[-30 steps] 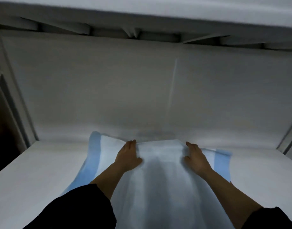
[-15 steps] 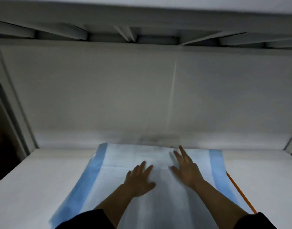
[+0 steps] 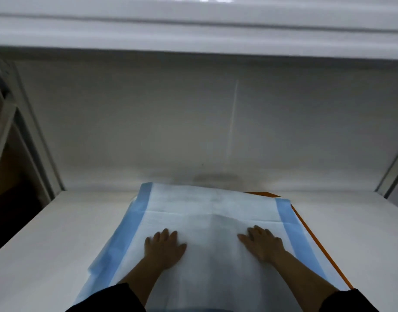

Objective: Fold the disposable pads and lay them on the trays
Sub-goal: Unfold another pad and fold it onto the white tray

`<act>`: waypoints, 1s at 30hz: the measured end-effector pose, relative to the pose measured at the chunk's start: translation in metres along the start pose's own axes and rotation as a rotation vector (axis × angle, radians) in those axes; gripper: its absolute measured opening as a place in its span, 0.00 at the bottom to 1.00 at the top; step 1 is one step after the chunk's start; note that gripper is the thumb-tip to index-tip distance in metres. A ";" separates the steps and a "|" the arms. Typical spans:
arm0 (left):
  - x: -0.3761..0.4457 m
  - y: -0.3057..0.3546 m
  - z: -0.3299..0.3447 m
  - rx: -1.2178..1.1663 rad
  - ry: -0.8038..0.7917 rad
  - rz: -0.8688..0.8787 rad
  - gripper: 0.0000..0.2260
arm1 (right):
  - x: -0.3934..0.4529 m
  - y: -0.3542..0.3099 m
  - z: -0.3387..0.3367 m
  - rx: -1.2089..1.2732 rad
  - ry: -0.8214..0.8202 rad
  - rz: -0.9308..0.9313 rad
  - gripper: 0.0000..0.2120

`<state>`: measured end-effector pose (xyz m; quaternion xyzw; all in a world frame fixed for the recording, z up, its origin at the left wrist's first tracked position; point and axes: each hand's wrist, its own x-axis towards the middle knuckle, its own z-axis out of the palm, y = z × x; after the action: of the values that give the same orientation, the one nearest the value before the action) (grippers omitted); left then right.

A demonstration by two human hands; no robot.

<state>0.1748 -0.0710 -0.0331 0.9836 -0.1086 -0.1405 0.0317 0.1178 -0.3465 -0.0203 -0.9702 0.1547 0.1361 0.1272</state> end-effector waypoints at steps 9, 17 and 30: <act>-0.087 -0.057 -0.012 0.063 -0.138 0.025 0.26 | -0.070 -0.072 0.023 -0.080 -0.071 -0.176 0.34; -0.140 -0.098 0.007 0.066 -0.068 -0.047 0.26 | -0.126 -0.119 0.067 -0.130 -0.106 -0.281 0.34; -0.153 -0.131 0.008 -0.705 0.132 -0.446 0.39 | -0.163 -0.171 0.092 -0.115 -0.139 -0.537 0.38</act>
<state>0.0556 0.0909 -0.0116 0.9188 0.1640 -0.1093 0.3419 0.0056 -0.1197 -0.0217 -0.9705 -0.1247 0.1721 0.1139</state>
